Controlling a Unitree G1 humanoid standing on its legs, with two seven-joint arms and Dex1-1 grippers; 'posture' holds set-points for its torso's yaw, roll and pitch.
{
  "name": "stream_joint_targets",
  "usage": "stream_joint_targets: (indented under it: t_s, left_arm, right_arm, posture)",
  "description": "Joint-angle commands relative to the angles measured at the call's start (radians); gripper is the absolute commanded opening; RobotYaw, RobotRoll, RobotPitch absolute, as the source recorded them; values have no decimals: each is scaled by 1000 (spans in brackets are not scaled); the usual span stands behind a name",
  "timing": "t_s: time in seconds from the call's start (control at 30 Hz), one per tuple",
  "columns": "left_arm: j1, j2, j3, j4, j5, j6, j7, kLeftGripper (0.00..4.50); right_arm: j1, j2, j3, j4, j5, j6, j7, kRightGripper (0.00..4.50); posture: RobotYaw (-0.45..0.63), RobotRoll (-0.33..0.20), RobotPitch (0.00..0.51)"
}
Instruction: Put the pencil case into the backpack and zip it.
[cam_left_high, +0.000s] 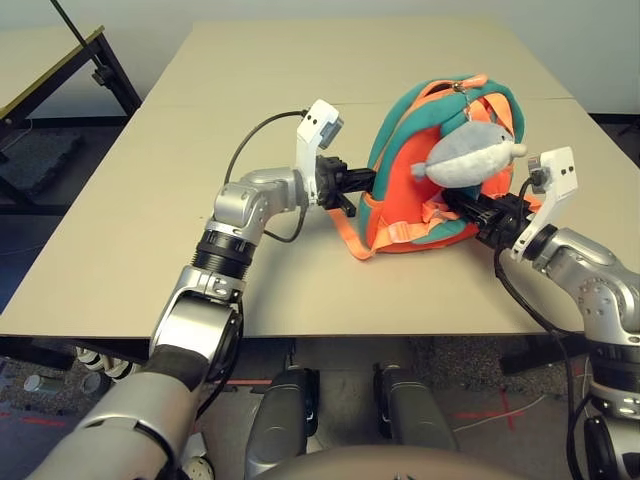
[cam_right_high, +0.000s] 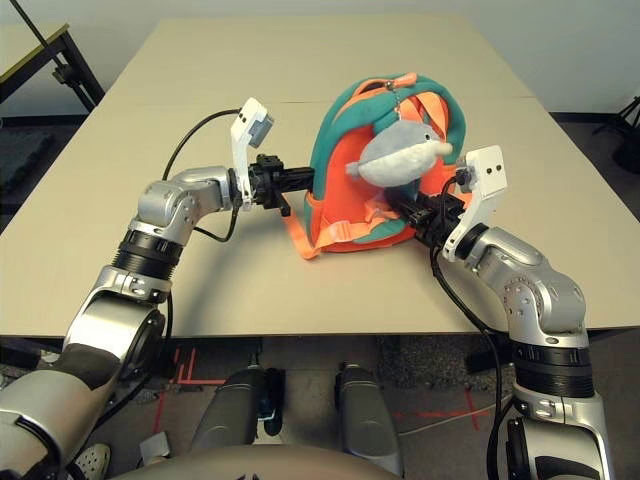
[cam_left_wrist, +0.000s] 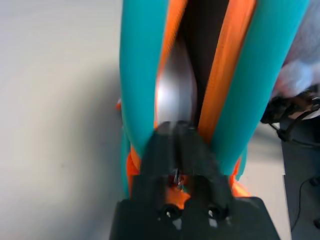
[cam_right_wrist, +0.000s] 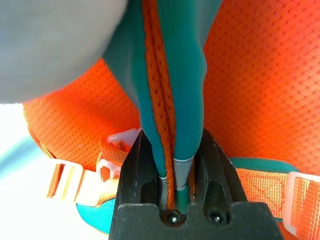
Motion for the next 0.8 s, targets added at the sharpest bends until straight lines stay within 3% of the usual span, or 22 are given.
stream_joint_targets:
  t_s: [0.03,0.27,0.37,0.5,0.7,0.8]
  left_arm:
    - [9,70,55,-86,-56,70,-43,1764]
    - [-17,195,134,-230,-165,173,-103,4480]
    - [-41,223,138,-327,-224,218,-127,4500]
    - [-66,204,102,-451,-267,244,-120,4500]
    - [-100,132,-6,-479,-208,155,-104,4500]
    - [-106,109,-85,-438,-131,97,-103,4500]
  right_arm:
    - [19,0,3,3,-15,13,-7,754]
    - [6,8,15,17,-21,13,-3,754]
    - [-7,15,21,25,-27,12,-4,754]
    - [-19,30,27,23,-33,13,-8,754]
    - [-28,43,31,24,-40,15,-10,754]
    - [-32,50,31,23,-43,16,-10,754]
  posture:
    - [-211,0,95]
    - [-196,0,103]
    - [-196,0,103]
    - [-196,0,103]
    - [-199,0,104]
    - [-208,0,101]
